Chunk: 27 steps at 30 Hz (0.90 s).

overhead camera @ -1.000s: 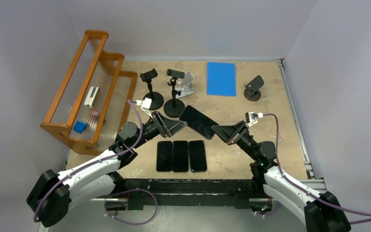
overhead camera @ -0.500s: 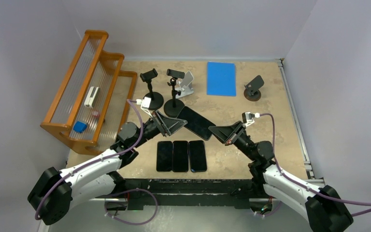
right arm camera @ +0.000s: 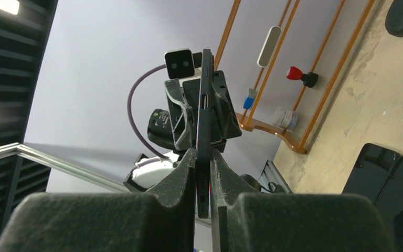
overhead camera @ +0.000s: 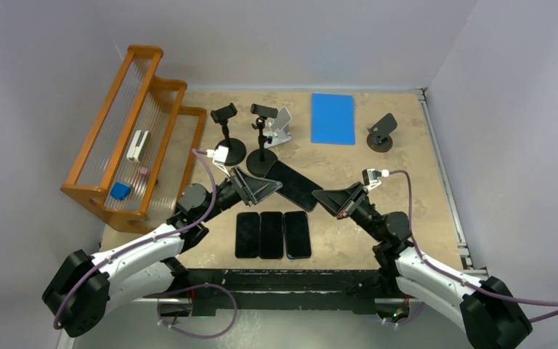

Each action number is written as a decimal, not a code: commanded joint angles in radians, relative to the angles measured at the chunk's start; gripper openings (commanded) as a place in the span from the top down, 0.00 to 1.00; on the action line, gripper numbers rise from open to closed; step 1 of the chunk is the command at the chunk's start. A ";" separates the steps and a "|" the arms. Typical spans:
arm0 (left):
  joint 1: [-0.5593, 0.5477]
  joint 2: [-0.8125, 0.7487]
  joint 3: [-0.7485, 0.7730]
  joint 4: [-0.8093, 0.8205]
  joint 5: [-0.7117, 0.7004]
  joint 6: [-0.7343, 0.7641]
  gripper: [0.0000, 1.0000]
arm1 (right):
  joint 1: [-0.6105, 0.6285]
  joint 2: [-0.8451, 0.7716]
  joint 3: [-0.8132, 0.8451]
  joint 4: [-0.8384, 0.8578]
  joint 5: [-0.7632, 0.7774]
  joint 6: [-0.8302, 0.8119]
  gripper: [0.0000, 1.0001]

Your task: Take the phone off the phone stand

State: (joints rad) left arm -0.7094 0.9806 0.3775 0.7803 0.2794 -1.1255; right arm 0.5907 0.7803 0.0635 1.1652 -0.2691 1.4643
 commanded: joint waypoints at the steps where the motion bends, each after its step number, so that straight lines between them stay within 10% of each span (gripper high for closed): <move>1: -0.004 0.005 -0.006 0.075 0.011 -0.012 0.63 | 0.012 0.003 0.058 0.118 0.037 0.001 1.00; 27: -0.005 0.017 -0.008 0.096 0.012 -0.016 1.00 | 0.046 -0.002 0.084 0.049 0.049 -0.044 1.00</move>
State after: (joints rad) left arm -0.7094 1.0019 0.3775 0.8310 0.2844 -1.1862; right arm 0.6239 0.8066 0.0750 1.1553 -0.2337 1.4227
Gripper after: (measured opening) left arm 0.051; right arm 0.123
